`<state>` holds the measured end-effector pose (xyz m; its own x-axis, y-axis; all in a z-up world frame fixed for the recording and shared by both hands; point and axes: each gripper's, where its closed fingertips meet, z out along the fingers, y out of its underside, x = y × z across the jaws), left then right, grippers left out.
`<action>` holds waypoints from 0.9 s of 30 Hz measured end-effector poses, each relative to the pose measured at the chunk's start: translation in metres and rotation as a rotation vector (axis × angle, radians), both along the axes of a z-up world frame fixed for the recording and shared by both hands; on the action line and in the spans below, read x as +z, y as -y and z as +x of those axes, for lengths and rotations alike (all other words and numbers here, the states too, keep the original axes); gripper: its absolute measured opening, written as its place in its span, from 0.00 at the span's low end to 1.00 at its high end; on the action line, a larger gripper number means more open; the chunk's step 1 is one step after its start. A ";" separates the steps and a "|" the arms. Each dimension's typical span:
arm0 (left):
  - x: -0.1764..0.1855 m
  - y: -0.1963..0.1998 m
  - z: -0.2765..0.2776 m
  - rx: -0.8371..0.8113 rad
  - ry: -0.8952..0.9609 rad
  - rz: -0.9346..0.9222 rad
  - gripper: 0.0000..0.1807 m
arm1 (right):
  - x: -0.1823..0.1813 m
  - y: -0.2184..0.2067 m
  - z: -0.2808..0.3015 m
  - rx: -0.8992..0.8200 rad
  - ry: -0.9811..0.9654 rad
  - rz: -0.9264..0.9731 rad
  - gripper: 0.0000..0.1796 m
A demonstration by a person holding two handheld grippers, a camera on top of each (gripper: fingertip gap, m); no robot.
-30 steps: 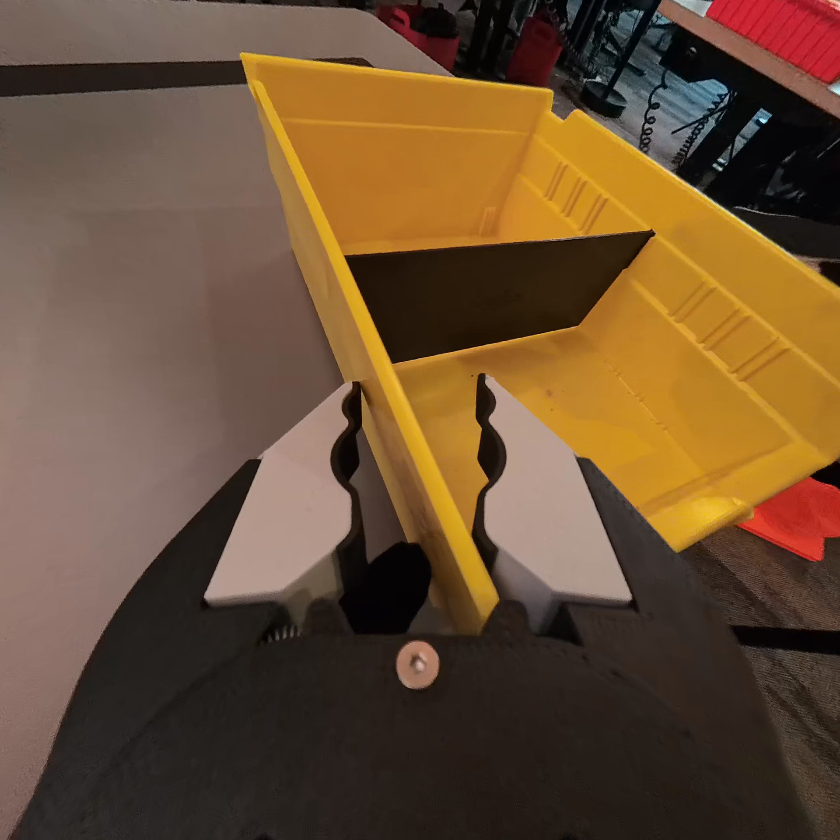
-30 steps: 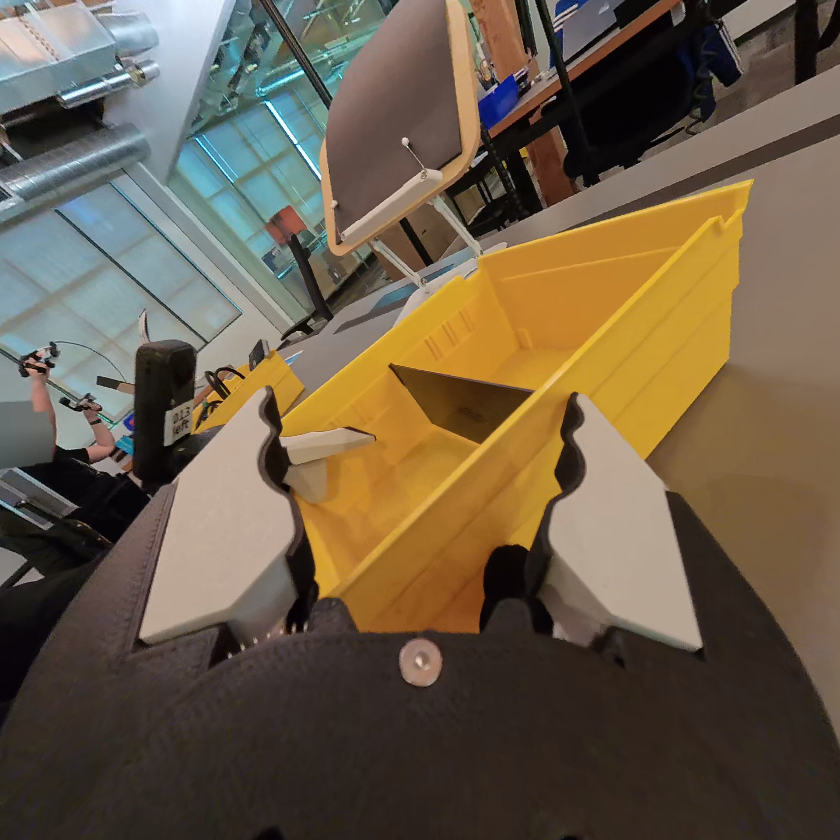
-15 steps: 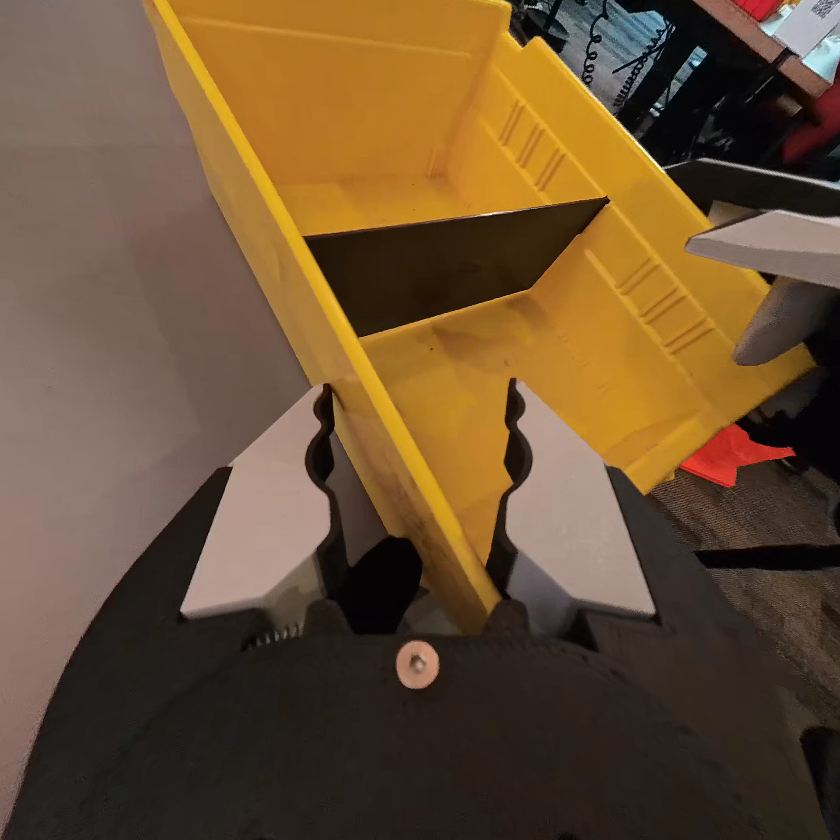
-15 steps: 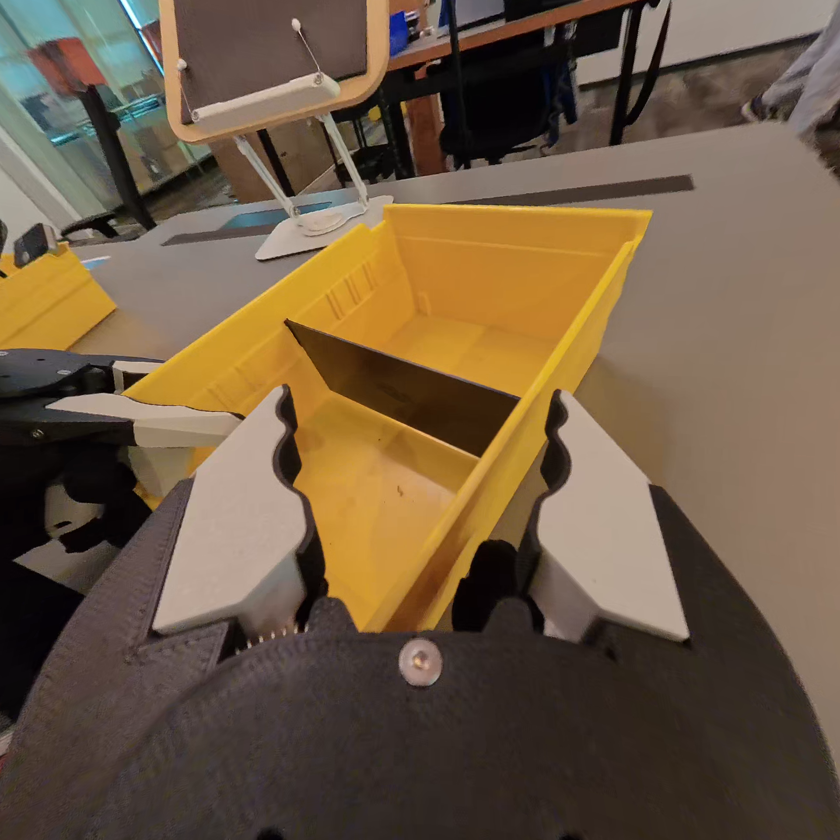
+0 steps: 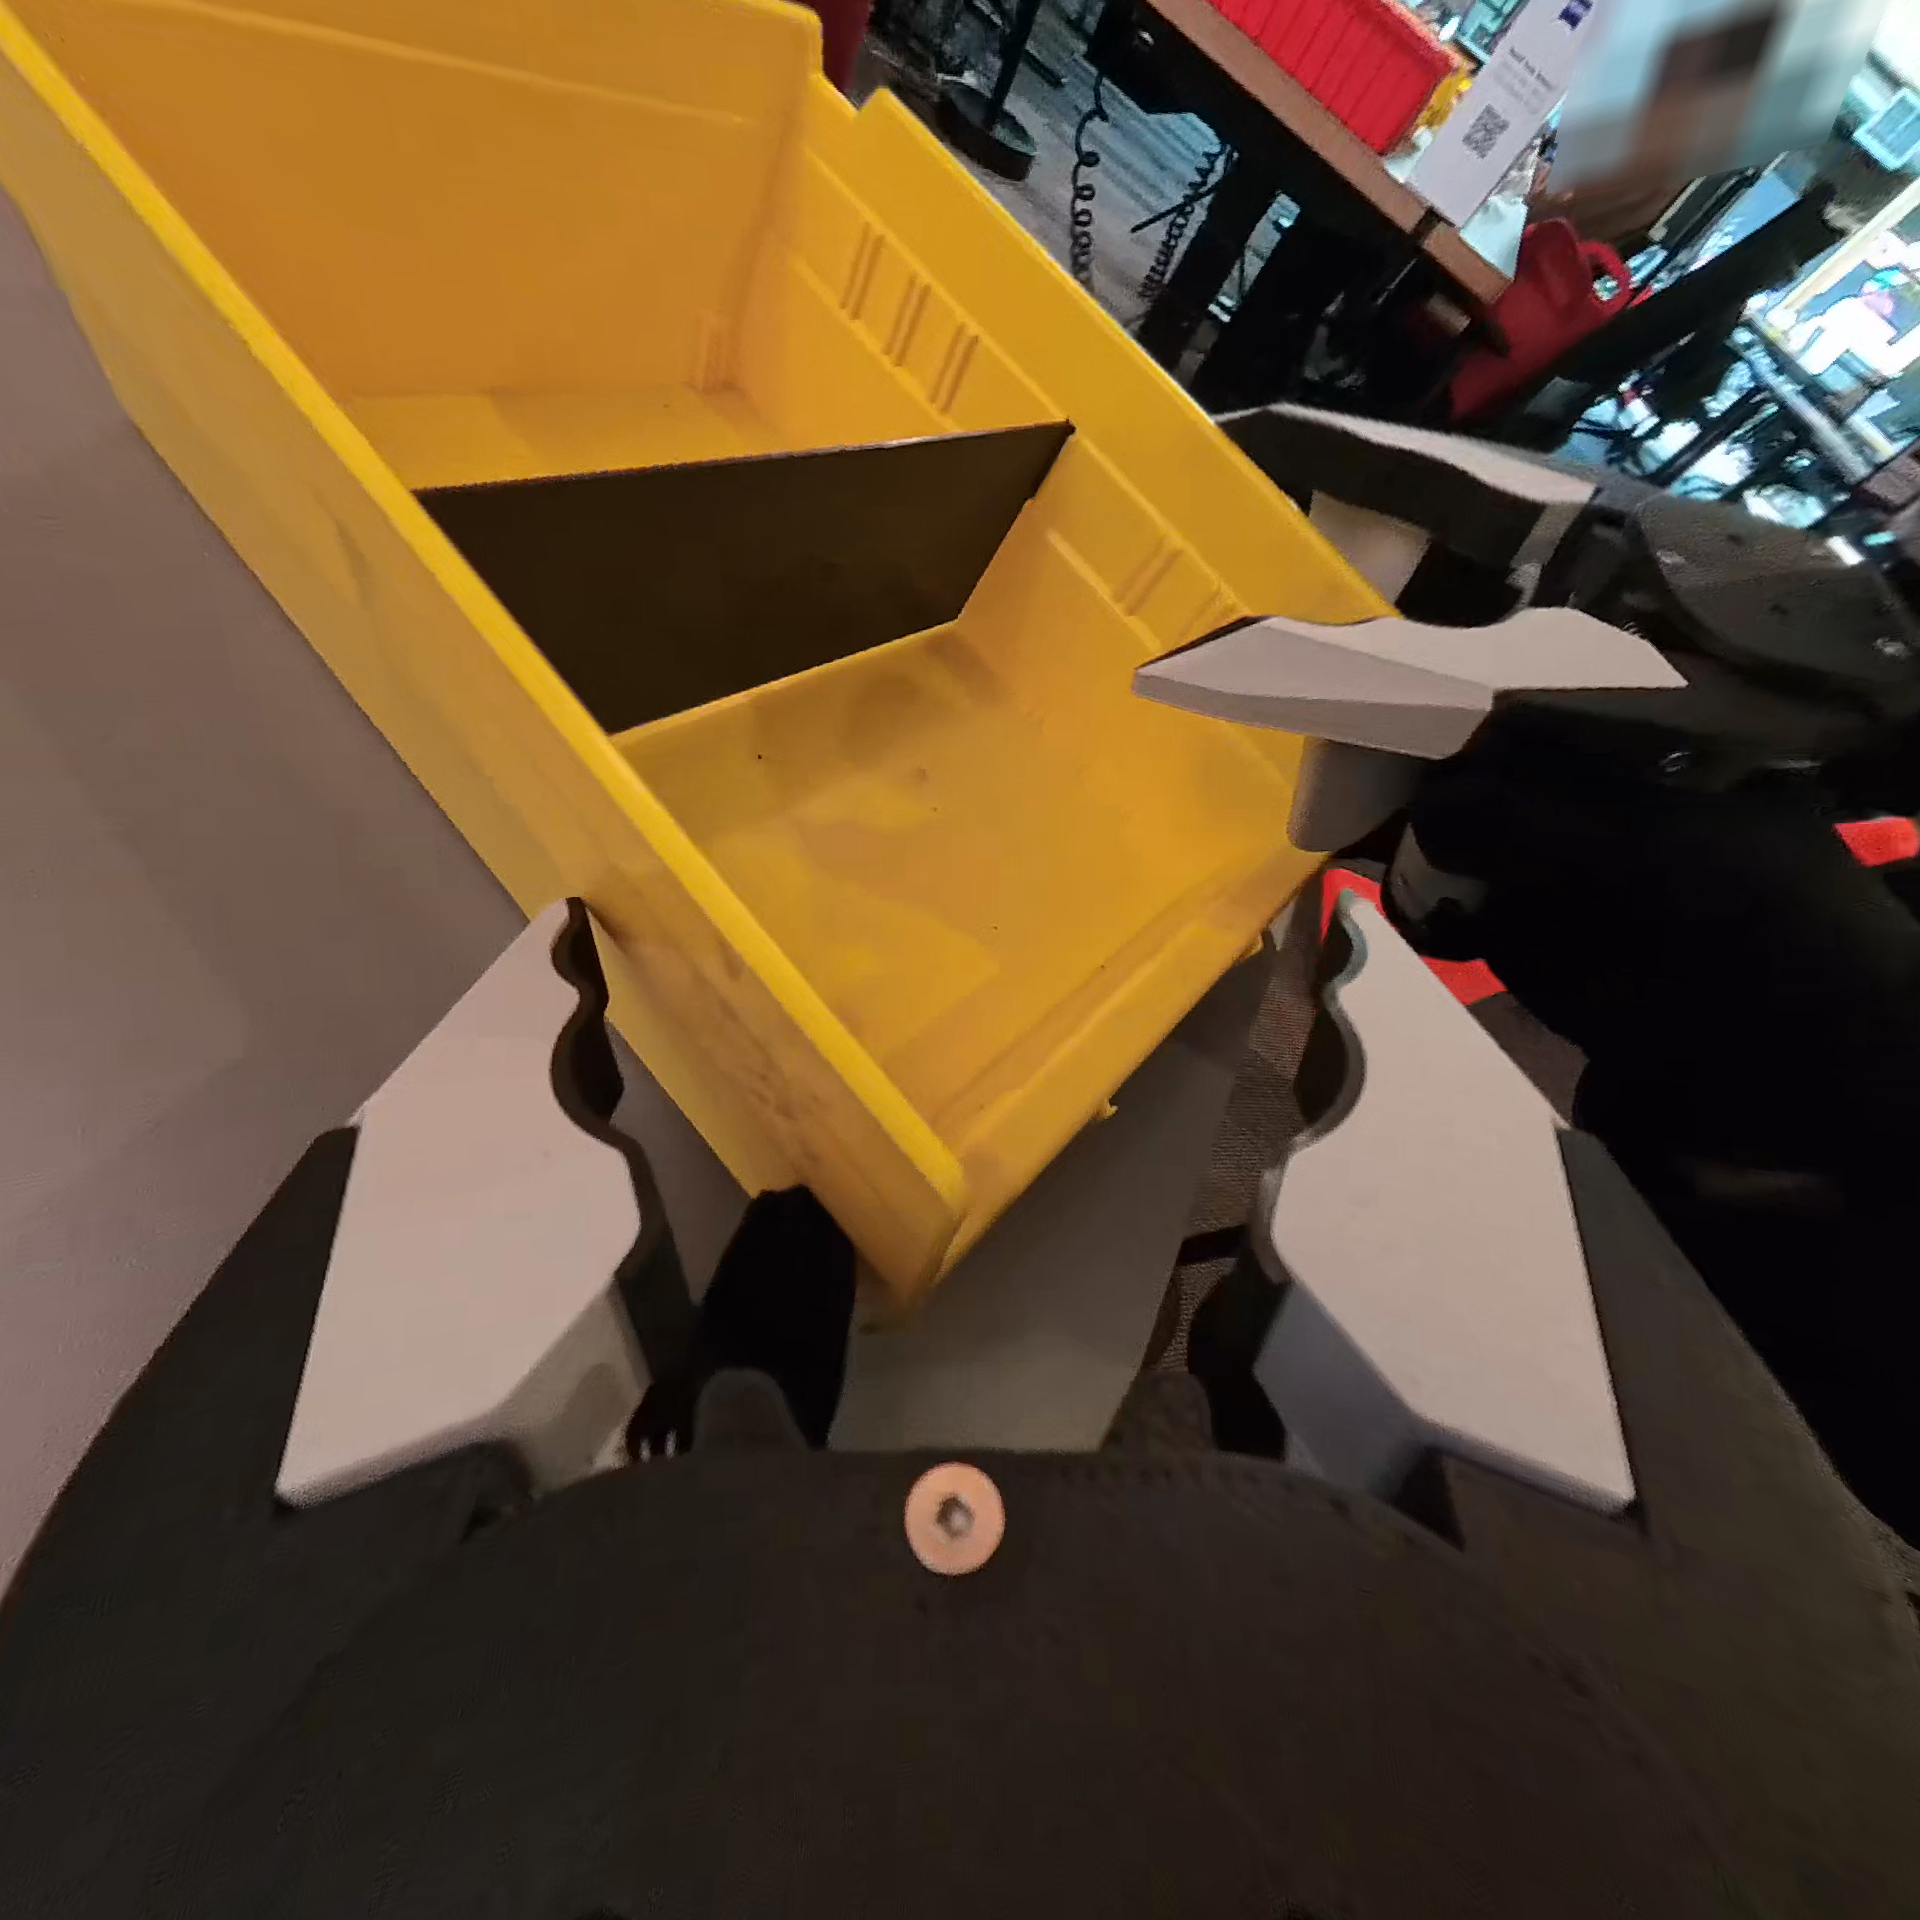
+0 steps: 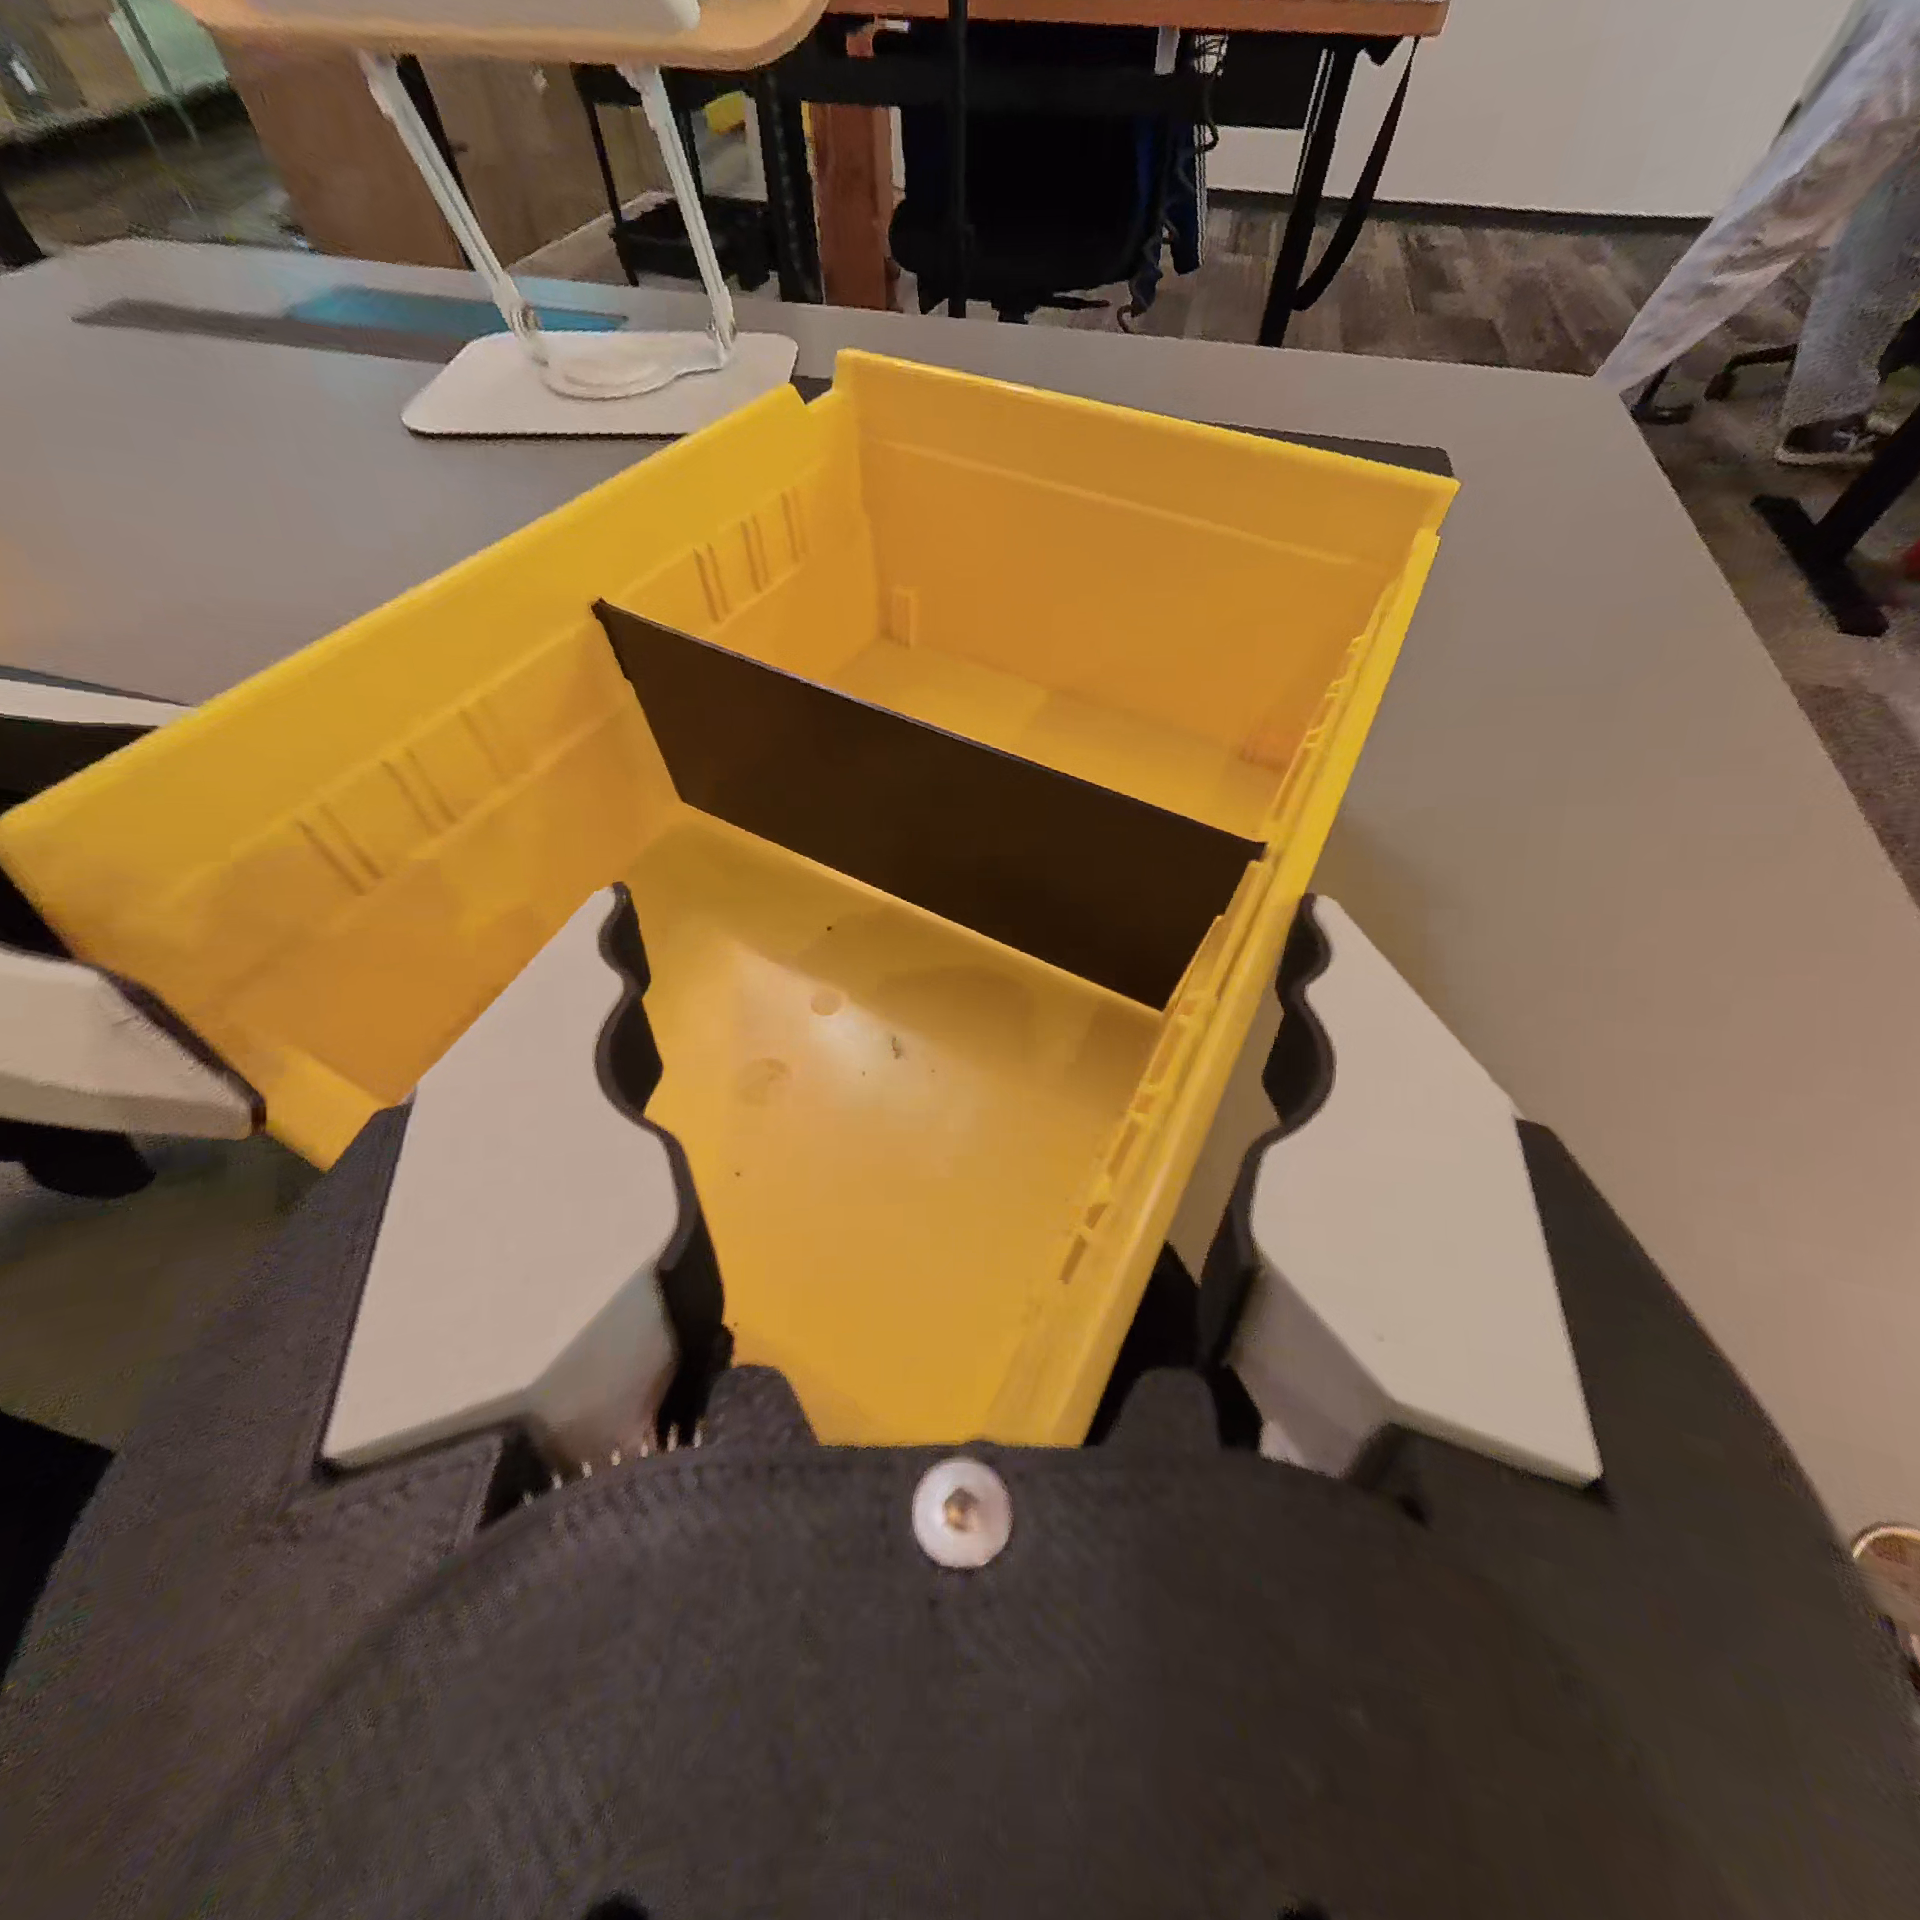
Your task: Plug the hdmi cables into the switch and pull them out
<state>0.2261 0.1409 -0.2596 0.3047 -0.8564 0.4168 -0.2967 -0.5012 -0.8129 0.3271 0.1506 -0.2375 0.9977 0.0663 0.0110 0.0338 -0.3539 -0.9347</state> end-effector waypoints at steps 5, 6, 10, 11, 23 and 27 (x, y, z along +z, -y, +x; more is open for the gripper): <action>0.001 0.006 0.023 0.008 0.004 0.016 0.81 | -0.004 -0.017 0.024 -0.012 0.052 -0.031 0.66; 0.000 0.007 0.028 0.011 0.006 0.019 0.82 | -0.005 -0.020 0.029 -0.016 0.063 -0.036 0.66; 0.003 0.005 0.048 0.050 0.045 0.006 0.84 | -0.007 -0.032 0.053 -0.030 0.069 -0.033 0.66; 0.004 0.004 0.054 0.057 0.057 0.001 0.84 | -0.007 -0.035 0.060 -0.037 0.066 -0.028 0.66; 0.006 0.009 0.099 0.057 0.119 -0.012 0.85 | -0.014 -0.054 0.119 -0.025 -0.022 -0.020 0.64; 0.018 -0.001 0.081 0.068 0.187 -0.046 0.71 | 0.003 -0.046 0.133 -0.110 0.052 0.031 0.67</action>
<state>0.3067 0.1415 -0.2421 0.2745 -0.8153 0.5099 -0.1067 -0.5528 -0.8264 0.4602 0.1966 -0.2350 0.9970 -0.0449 0.0631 0.0449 -0.3287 -0.9434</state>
